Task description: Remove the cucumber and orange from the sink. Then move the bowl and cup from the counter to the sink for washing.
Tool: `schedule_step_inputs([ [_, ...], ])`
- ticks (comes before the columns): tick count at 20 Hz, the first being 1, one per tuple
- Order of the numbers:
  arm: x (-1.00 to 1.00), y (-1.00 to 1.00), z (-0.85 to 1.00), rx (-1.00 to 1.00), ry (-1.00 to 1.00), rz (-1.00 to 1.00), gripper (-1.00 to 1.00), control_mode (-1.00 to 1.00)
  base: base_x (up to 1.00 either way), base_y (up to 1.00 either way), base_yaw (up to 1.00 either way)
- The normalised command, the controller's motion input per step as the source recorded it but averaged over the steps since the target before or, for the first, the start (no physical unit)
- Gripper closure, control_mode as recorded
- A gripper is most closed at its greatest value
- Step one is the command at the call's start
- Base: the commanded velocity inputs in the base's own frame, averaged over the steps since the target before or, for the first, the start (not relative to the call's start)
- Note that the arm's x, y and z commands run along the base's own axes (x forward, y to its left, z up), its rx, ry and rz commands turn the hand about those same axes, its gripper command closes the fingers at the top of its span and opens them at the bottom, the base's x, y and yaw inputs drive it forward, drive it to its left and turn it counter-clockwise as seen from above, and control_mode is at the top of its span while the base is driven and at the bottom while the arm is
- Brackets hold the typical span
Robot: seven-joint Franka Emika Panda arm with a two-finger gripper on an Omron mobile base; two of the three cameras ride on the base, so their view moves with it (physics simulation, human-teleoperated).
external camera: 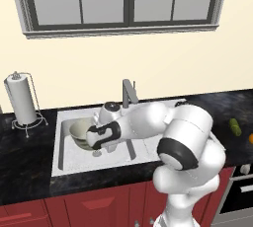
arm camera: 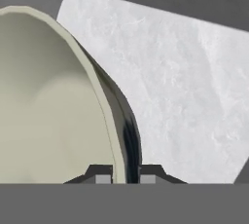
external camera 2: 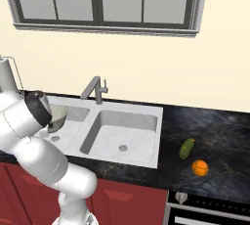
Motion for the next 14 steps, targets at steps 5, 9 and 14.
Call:
schedule_step_inputs([
  [5, 0.24, 0.04, -0.17, 0.00, 0.00, 0.06, 1.00, -1.00, 0.00, 0.00, 0.00],
  [9, 0.21, 0.10, -0.11, 0.00, 0.00, 0.07, 1.00, -1.00, 0.00, 0.00, 0.00],
  [14, 0.10, 0.17, -0.07, 0.00, 0.00, 0.08, 1.00, -1.00, 0.00, 0.00, 0.00],
])
